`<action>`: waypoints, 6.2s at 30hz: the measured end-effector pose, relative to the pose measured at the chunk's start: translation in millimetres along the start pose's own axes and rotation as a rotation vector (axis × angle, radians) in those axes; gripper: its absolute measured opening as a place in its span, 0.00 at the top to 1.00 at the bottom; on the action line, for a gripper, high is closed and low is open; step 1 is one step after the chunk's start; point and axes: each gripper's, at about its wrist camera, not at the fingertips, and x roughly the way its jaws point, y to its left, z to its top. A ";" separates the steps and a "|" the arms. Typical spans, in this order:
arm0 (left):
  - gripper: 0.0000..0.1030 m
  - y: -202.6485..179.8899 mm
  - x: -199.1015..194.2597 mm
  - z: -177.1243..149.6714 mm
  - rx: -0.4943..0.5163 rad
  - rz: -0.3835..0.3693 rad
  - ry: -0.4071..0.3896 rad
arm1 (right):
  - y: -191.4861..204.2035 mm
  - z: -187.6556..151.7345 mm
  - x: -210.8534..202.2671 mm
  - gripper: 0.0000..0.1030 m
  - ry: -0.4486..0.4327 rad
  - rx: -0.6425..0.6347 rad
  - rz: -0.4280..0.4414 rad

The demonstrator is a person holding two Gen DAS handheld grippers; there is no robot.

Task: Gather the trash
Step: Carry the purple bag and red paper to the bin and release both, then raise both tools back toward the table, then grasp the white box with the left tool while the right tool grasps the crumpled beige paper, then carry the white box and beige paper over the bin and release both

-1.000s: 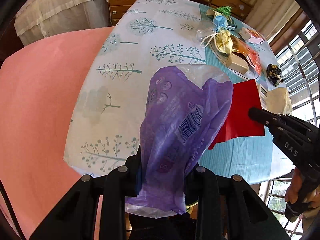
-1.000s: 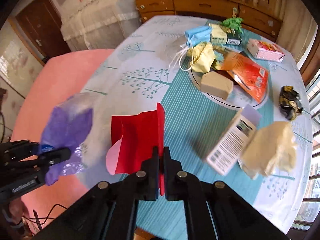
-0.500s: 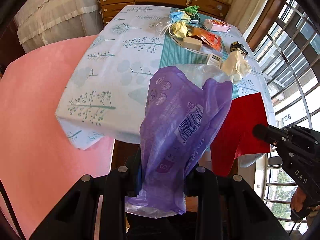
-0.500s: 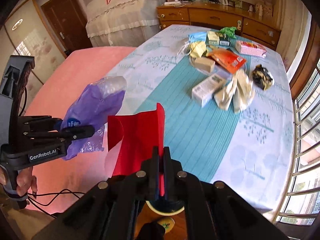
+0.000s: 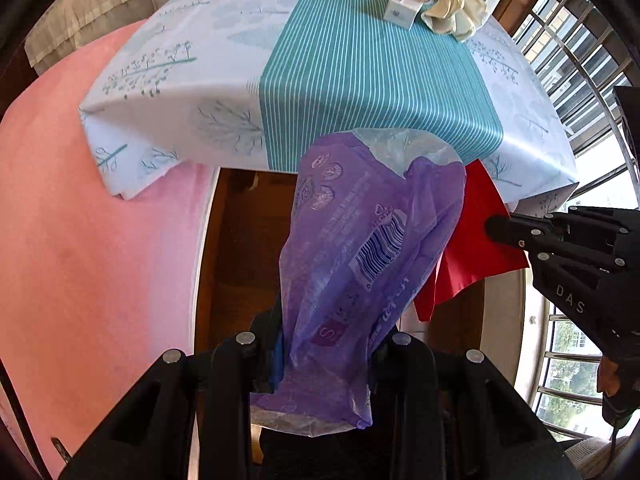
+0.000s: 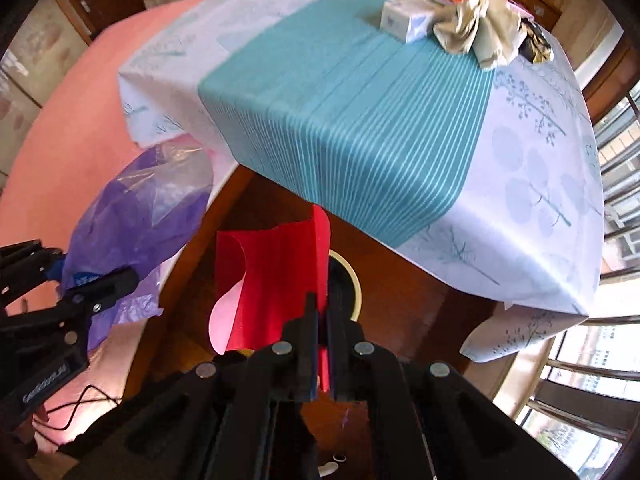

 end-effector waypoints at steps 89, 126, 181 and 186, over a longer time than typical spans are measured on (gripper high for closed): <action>0.08 -38.3 -134.6 162.8 0.454 -0.004 -0.344 | -93.4 82.8 -130.5 0.37 -0.407 0.580 -0.095; 0.59 -114.2 96.4 357.9 0.062 0.016 0.116 | -219.1 209.9 26.7 0.66 -0.082 0.228 0.220; 0.66 4.7 -90.7 27.7 0.437 -0.155 -0.172 | 23.9 -45.6 -67.8 0.72 -0.226 0.668 0.098; 0.66 -8.2 -39.6 7.1 0.442 -0.141 -0.059 | 24.9 -67.2 -17.8 0.72 -0.133 0.726 0.128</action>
